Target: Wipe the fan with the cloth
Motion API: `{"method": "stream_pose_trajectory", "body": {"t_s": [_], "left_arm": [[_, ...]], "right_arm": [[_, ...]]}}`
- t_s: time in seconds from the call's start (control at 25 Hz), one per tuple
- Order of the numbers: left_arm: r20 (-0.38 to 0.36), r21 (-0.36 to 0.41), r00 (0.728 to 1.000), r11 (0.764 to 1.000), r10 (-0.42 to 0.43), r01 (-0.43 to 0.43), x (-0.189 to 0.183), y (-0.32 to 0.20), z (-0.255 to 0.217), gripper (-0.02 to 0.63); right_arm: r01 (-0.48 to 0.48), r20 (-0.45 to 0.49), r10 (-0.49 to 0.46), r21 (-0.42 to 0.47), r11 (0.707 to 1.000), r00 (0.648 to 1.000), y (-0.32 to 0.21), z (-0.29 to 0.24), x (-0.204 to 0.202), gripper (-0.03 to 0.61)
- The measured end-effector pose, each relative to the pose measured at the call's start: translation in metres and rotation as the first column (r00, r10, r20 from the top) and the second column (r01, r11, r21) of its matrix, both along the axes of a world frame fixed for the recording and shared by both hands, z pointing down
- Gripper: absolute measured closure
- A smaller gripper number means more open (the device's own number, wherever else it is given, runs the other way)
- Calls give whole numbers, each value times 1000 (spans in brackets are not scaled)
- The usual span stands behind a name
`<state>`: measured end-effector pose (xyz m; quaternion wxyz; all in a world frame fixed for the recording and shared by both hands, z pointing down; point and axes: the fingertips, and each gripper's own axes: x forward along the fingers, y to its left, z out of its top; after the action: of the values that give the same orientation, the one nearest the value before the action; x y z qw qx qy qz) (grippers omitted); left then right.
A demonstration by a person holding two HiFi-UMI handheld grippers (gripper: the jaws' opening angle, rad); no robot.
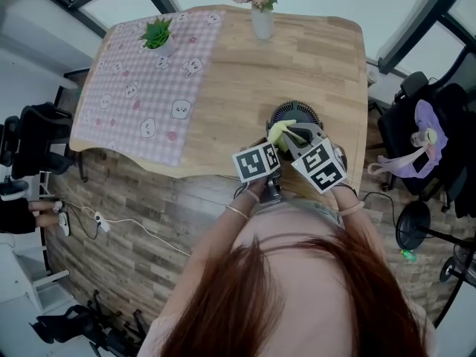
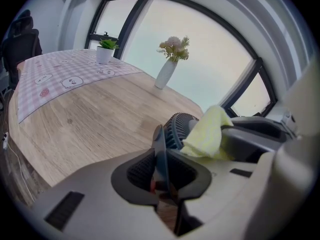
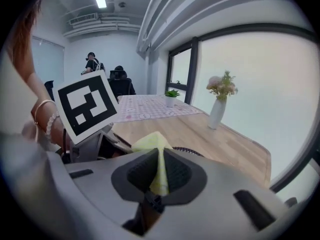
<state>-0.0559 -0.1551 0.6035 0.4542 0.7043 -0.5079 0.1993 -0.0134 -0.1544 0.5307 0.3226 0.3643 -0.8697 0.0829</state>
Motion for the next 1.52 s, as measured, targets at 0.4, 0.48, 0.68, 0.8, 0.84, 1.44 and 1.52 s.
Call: {"method": "stream_pose_trajectory", "body": {"t_s": [0.4,0.48,0.68,0.8,0.84,1.44,1.52], "left_arm": [[-8,-4,1000,1000,-7,7,0,-1,1,555],[-17,-7,1000,1000,-16,16,1,0,1,554],[-16,-9,1000,1000,-21,20,2,2,0,554],[-15,-10,1000,1000,-26,26,2,3,0,554],[-15,-10,1000,1000,-28,28,2,3,0,554],[-8,11,999,999,-33,33,2,2,0,554],[-8,12,999,999,-33,33,2,2,0,554]], "right_arm": [[63,-75,-71,-105,992,995,5,34,-15,551],[57,-86,-66,-102,993,994,8,36,-13,551],[46,-83,-53,-88,995,995,10,36,-9,551],[41,-91,-49,-80,996,995,12,36,-6,551],[39,-93,-46,-77,996,995,13,36,-5,551],[-6,-85,-2,-91,996,996,23,39,17,551],[-10,-87,2,-91,996,996,24,39,20,551]]}}
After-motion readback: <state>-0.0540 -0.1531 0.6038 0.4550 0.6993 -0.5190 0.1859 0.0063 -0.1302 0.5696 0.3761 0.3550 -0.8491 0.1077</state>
